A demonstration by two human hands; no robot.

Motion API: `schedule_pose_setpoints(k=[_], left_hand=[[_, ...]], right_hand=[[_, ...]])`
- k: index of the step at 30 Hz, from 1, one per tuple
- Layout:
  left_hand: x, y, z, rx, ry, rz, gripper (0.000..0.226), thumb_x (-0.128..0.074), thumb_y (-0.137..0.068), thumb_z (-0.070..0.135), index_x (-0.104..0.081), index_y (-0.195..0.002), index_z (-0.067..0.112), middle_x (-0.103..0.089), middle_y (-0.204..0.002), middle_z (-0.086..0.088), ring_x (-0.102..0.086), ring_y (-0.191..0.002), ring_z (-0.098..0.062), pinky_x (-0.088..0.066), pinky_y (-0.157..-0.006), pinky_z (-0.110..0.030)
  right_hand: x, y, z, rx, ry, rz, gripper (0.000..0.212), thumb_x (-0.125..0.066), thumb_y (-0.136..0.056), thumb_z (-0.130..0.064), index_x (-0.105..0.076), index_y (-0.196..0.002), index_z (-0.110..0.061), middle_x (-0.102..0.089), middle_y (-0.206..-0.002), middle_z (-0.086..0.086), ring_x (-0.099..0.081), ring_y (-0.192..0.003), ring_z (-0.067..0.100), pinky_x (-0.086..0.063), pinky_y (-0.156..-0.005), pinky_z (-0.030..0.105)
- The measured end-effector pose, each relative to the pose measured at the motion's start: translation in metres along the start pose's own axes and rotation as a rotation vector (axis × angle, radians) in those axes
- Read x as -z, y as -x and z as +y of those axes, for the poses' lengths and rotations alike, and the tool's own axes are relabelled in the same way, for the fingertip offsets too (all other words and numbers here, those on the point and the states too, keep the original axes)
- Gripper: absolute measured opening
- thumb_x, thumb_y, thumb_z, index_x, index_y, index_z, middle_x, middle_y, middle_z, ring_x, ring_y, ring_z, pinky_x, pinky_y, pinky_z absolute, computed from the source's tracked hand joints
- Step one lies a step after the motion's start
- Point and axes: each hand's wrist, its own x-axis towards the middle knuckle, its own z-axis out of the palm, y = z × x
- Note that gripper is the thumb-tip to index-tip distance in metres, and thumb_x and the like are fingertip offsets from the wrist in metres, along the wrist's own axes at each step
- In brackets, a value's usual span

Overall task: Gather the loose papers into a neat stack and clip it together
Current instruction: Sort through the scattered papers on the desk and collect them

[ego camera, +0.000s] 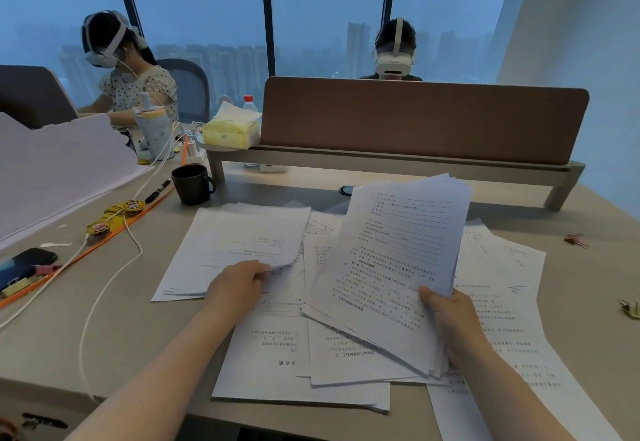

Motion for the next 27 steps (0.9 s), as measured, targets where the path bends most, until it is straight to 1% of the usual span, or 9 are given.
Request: schedule_pose_setpoints(k=[1,3,5,10,13,16,21,25,27], left_hand=[[0.0,0.001,0.0,0.022,0.039,-0.075,0.033,-0.051,-0.095,0.029,-0.061,-0.126,0.032,-0.056,-0.14,0.003,-0.05,-0.13,-0.022,-0.041,-0.103,-0.034],[0.002,0.002,0.001,0.038,-0.005,-0.194,0.058,-0.061,-0.084,0.043,-0.049,-0.14,0.033,-0.044,-0.151,0.006,-0.04,-0.139,-0.02,-0.034,-0.113,-0.038],[0.005,0.0,0.003,0.024,-0.127,-0.262,0.074,-0.063,-0.082,0.046,-0.036,-0.149,0.03,-0.038,-0.154,0.004,-0.035,-0.141,-0.022,-0.031,-0.114,-0.04],[0.005,-0.007,0.006,-0.023,-0.348,-0.254,0.065,-0.053,-0.092,0.033,-0.029,-0.153,0.029,-0.037,-0.156,0.003,-0.037,-0.141,-0.022,-0.033,-0.112,-0.036],[0.004,-0.007,0.003,-0.067,-0.438,-0.15,0.044,-0.045,-0.096,0.025,-0.049,-0.139,0.032,-0.055,-0.141,0.004,-0.053,-0.126,-0.021,-0.043,-0.099,-0.033],[0.002,-0.008,-0.007,-0.057,-0.351,0.015,0.031,-0.044,-0.095,0.021,-0.066,-0.116,0.03,-0.07,-0.117,0.002,-0.064,-0.1,-0.022,-0.05,-0.081,-0.031],[0.007,-0.008,-0.007,-0.021,-0.149,0.252,0.022,-0.047,-0.098,0.024,-0.068,-0.103,0.022,-0.074,-0.094,-0.005,-0.059,-0.07,-0.024,-0.043,-0.057,-0.028],[0.025,-0.001,0.012,-0.054,0.037,0.424,0.017,-0.052,-0.097,0.017,-0.068,-0.098,0.011,-0.072,-0.084,-0.012,-0.052,-0.061,-0.025,-0.03,-0.047,-0.023],[0.035,0.002,0.027,-0.14,0.141,0.461,0.02,-0.051,-0.098,0.015,-0.069,-0.104,0.007,-0.072,-0.085,-0.014,-0.054,-0.061,-0.026,-0.035,-0.047,-0.022]], right_hand=[[0.0,0.0,0.001,0.0,0.001,-0.001,0.017,-0.063,-0.094,-0.018,-0.064,-0.108,-0.01,-0.072,-0.096,0.01,-0.069,-0.084,0.033,-0.057,-0.072,0.041],[0.0,-0.001,0.001,-0.002,0.007,0.0,0.017,-0.063,-0.094,-0.019,-0.064,-0.108,-0.01,-0.072,-0.097,0.01,-0.07,-0.084,0.034,-0.057,-0.072,0.041],[0.0,-0.002,0.002,-0.003,0.017,0.004,0.019,-0.063,-0.093,-0.02,-0.065,-0.109,-0.01,-0.072,-0.096,0.01,-0.069,-0.085,0.034,-0.057,-0.076,0.044],[0.0,0.0,0.003,0.007,0.021,0.004,0.019,-0.064,-0.093,-0.019,-0.066,-0.108,-0.009,-0.073,-0.095,0.009,-0.07,-0.085,0.034,-0.058,-0.082,0.048],[0.0,-0.001,0.003,0.0,0.021,0.005,0.02,-0.065,-0.092,-0.02,-0.066,-0.109,-0.009,-0.073,-0.096,0.01,-0.071,-0.085,0.035,-0.058,-0.083,0.052],[0.001,0.0,0.001,-0.008,0.012,-0.005,0.019,-0.064,-0.093,-0.018,-0.066,-0.109,-0.008,-0.073,-0.097,0.011,-0.071,-0.085,0.035,-0.058,-0.082,0.051],[0.001,0.002,-0.001,-0.005,-0.004,-0.023,0.016,-0.062,-0.094,-0.017,-0.064,-0.108,-0.009,-0.072,-0.094,0.009,-0.07,-0.083,0.033,-0.057,-0.069,0.038],[0.001,0.002,-0.003,-0.019,-0.022,-0.014,0.019,-0.06,-0.095,-0.015,-0.064,-0.111,-0.008,-0.073,-0.096,0.011,-0.071,-0.084,0.035,-0.059,-0.072,0.041],[0.001,0.002,-0.004,-0.03,-0.024,-0.018,0.021,-0.059,-0.095,-0.014,-0.063,-0.114,-0.007,-0.074,-0.098,0.012,-0.071,-0.085,0.036,-0.059,-0.075,0.046]])
